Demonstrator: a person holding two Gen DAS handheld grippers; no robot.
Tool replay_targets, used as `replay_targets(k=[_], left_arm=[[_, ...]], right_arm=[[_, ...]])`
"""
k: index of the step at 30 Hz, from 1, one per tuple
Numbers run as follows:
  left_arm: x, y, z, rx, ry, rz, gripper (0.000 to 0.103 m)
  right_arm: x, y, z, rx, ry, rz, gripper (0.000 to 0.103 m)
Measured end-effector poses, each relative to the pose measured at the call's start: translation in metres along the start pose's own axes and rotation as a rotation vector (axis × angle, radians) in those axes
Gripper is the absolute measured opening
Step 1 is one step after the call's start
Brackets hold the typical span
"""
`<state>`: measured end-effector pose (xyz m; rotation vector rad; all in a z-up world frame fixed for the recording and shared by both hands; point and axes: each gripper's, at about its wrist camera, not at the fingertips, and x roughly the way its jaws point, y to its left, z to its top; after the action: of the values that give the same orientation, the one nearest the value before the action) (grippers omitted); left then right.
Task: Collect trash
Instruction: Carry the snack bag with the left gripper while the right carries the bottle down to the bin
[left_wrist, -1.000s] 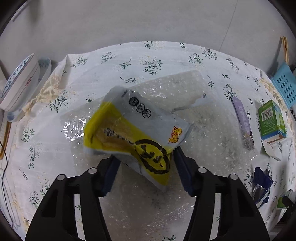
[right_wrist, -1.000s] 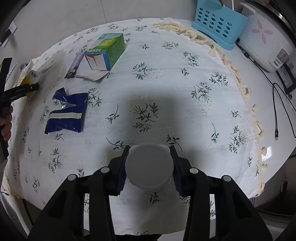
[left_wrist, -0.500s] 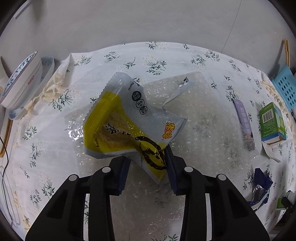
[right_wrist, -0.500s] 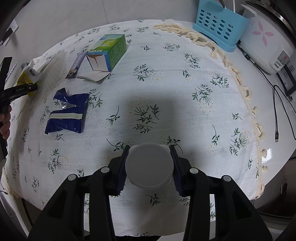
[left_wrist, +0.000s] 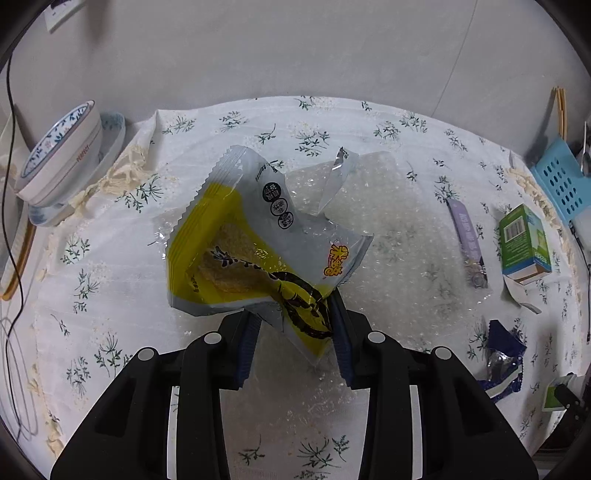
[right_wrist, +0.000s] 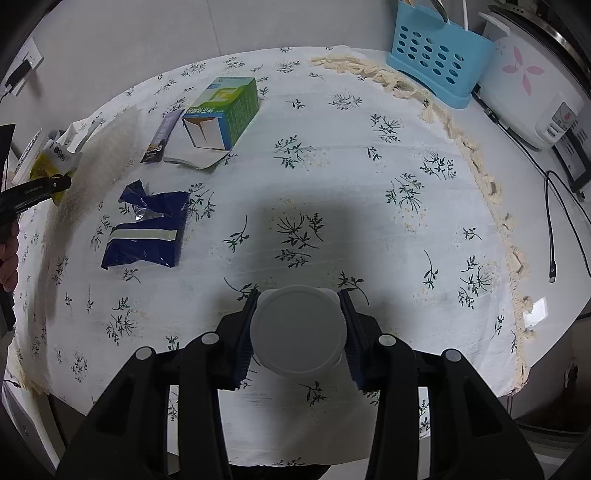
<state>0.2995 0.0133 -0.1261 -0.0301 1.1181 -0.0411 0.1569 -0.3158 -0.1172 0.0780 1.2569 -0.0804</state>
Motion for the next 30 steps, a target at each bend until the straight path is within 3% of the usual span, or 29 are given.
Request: replay_targets(k=[14,30], left_arm=[[-0.047,-0.016,-0.031,-0.034,-0.061,-0.042,0.035],[-0.093,-0.034,-0.086,-0.079,-0.055,-0.058,0.035]], right_arm=[[-0.028,0.003,-0.01,-0.031,-0.084,0.021,0.039],[-0.061,0.014,-0.033,-0.102,-0.119,0.056,0.04]])
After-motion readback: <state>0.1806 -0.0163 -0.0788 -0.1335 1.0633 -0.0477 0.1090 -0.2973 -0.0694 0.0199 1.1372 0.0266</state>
